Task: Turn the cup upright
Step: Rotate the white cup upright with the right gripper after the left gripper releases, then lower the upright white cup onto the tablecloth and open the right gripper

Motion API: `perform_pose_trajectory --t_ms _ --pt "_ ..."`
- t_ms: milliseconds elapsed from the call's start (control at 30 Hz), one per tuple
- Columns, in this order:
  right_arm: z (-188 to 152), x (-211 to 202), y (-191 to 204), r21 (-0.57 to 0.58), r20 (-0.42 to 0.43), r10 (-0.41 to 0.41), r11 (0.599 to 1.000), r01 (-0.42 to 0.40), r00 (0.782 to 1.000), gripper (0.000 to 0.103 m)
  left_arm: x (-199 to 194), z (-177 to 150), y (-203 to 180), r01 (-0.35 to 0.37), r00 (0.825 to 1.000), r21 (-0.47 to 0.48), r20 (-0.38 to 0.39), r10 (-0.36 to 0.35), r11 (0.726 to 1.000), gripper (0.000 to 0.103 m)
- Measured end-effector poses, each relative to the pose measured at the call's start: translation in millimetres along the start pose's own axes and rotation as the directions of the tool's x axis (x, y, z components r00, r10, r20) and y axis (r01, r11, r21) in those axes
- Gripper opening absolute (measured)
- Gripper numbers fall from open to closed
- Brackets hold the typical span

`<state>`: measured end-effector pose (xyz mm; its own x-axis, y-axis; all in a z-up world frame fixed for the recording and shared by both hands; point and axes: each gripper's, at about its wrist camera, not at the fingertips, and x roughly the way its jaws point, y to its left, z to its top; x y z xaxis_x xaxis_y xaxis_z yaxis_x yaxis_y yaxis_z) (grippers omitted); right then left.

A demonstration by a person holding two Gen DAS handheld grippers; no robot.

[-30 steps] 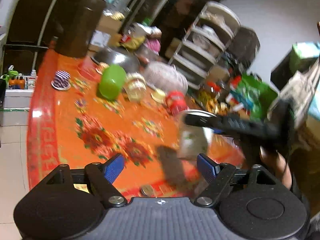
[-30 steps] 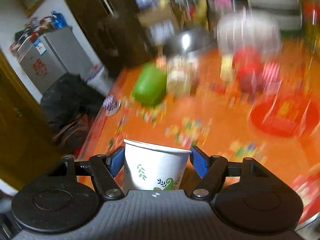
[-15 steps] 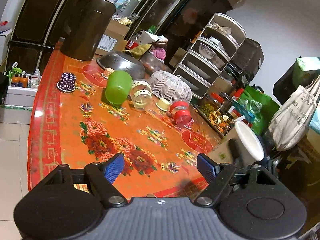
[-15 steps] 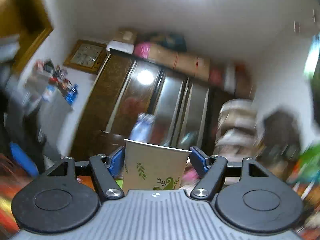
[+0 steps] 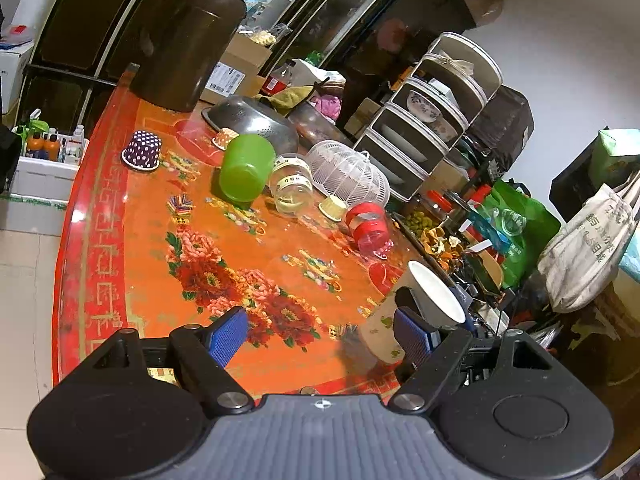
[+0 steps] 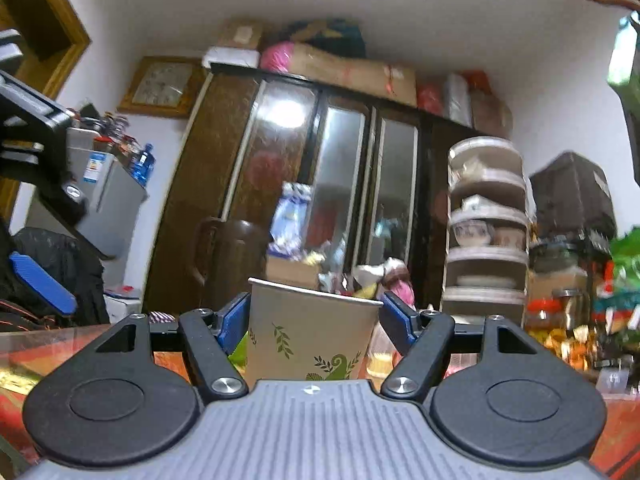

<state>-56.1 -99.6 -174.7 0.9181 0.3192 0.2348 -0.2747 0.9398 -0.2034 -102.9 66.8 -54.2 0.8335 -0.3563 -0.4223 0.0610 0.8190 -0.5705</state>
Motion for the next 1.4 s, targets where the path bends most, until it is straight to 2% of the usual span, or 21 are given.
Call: perform_pose_trajectory --t_ms 367,933,1333,1400 --pt "-11 -2 3 0.013 -0.075 0.015 1.0 -0.014 0.997 0.071 4 -2 6 0.009 1.0 -0.02 -0.008 -0.009 1.0 0.083" --pt "-5 1 1 0.03 -0.091 0.036 0.999 -0.033 0.995 0.073 4 -5 5 0.008 1.0 -0.018 -0.014 -0.008 1.0 0.083" --pt "-5 3 -1 0.081 -0.123 0.049 0.996 -0.04 0.991 0.082 5 -7 5 -0.004 1.0 -0.01 -0.016 0.004 1.0 0.083" --pt "-5 3 -2 0.101 -0.138 0.062 0.994 -0.048 0.989 0.092 6 -7 5 -0.015 1.0 0.004 -0.014 0.015 1.0 0.085"
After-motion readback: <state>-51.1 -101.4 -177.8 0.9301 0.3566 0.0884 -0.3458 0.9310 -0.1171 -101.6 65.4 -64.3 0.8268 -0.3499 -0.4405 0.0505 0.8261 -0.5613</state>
